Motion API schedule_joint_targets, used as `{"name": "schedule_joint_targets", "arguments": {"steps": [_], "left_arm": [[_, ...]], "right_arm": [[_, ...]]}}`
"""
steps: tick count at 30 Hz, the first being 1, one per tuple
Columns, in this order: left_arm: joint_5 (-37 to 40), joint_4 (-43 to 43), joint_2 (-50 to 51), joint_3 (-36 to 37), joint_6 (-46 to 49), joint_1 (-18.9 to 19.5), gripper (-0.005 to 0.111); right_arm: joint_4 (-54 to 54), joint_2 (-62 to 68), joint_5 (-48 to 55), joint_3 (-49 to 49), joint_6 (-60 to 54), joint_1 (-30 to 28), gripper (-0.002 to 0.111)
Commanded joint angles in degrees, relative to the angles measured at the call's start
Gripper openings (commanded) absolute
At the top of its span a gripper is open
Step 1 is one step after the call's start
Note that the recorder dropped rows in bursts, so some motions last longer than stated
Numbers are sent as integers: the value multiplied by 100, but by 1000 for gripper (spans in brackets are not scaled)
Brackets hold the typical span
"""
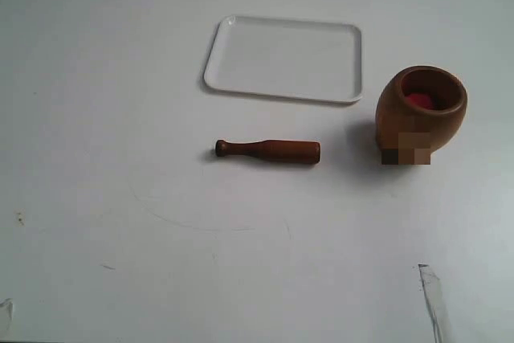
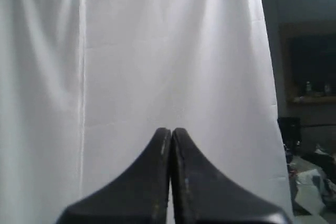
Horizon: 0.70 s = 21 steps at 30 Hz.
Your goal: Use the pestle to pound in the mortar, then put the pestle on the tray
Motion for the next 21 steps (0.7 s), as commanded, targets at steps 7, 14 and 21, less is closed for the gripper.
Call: {"name": "schedule_joint_targets", "arguments": {"steps": [7, 14, 21], "left_arm": [[-17, -42, -7, 3, -47, -44, 0], [-17, -42, -7, 3, -47, -44, 0], [-17, -42, -7, 3, -47, -44, 0]], "right_arm": [[1553, 3100, 3300, -3112, -3139, -44, 0], [4176, 5006, 5379, -4428, -5266, -32, 0], [3564, 6338, 5623, -4882, -5373, 1004, 0]]}}
